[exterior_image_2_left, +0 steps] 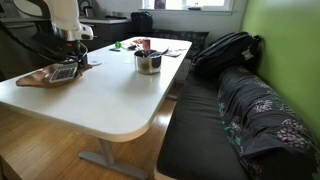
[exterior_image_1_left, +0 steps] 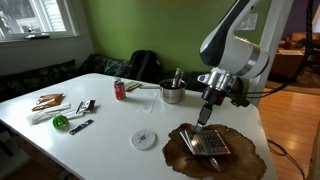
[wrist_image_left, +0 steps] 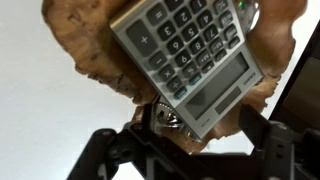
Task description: Remove the calculator from the wooden tray
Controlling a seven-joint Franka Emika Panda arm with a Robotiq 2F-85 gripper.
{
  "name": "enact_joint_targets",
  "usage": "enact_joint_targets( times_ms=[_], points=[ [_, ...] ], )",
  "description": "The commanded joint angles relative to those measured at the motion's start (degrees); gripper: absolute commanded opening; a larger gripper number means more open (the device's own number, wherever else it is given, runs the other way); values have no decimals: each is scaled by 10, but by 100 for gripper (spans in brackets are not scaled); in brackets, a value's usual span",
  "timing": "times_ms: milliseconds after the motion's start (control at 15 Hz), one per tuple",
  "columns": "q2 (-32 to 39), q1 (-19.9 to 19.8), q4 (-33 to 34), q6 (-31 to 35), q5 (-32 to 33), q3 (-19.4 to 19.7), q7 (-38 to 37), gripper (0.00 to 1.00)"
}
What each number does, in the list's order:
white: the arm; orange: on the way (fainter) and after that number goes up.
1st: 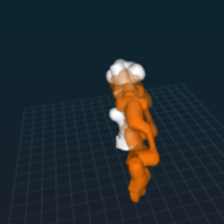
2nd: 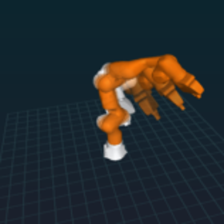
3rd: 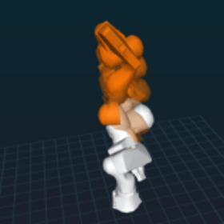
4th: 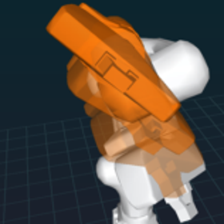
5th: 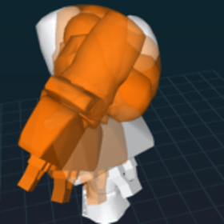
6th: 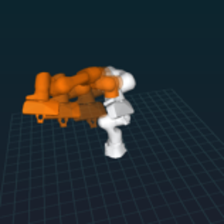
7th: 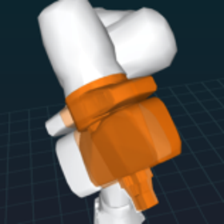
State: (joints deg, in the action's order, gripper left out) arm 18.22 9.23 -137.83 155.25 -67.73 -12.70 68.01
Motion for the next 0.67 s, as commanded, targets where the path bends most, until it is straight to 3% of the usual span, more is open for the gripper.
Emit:
enact_joint_targets(
  times_ms=[0, 333, 600],
  points=[
    [14, 0, 9, 0, -12, -8, 21, 92],
    [0, 11, -10, -16, 54, -2, 0, 100],
    [-13, 50, -45, -28, 225, 27, -159, 100]
  ],
)
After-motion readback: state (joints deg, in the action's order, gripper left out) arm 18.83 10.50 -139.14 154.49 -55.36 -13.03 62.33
